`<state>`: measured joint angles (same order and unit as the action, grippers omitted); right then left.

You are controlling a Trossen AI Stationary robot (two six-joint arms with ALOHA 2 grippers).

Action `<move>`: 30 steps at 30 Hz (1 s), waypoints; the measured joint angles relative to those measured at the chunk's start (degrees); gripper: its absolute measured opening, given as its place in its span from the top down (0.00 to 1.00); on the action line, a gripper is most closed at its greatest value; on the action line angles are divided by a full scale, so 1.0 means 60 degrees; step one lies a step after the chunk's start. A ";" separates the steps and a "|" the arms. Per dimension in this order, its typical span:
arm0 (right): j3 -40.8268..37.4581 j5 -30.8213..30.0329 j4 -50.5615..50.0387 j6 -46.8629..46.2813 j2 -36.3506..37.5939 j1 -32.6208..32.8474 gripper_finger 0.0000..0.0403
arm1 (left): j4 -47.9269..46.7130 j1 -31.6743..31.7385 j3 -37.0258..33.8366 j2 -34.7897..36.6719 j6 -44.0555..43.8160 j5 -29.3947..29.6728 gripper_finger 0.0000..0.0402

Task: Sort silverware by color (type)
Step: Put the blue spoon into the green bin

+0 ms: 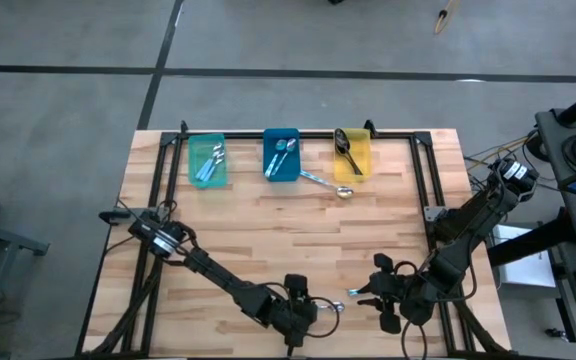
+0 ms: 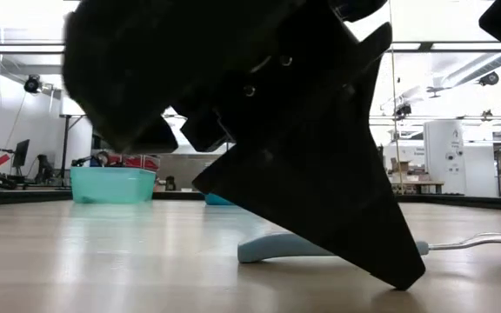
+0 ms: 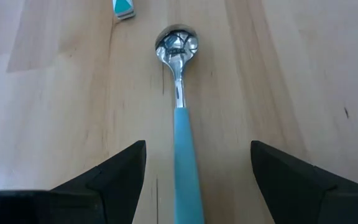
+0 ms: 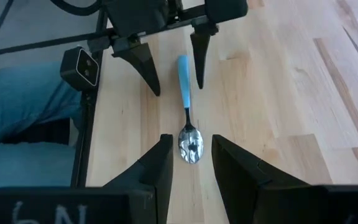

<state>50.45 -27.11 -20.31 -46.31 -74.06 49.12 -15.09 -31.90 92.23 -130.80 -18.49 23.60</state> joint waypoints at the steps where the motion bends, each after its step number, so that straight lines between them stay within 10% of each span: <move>1: -0.0001 -0.0003 -0.0004 -0.0028 0.0000 0.0000 0.75 | 0.0000 0.0030 0.0000 -0.0004 0.0005 -0.0012 0.34; 8: 0.0001 -0.0004 0.0002 -0.0035 0.0000 0.0000 0.75 | 0.0098 0.0088 0.0008 -0.0175 -0.0122 -0.0042 0.45; 19: -0.0002 -0.0007 0.0002 -0.0024 0.0000 0.0000 0.75 | -0.0147 0.0091 0.0007 -0.0193 -0.0575 0.0065 0.93; 30: 0.0000 -0.0339 0.0004 0.0456 0.0000 0.0000 0.75 | -0.0856 0.0117 -0.0060 0.0227 -0.0209 0.0154 0.97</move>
<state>50.45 -29.15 -20.28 -43.58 -74.06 49.12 -20.23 -31.20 91.87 -129.44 -19.74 24.53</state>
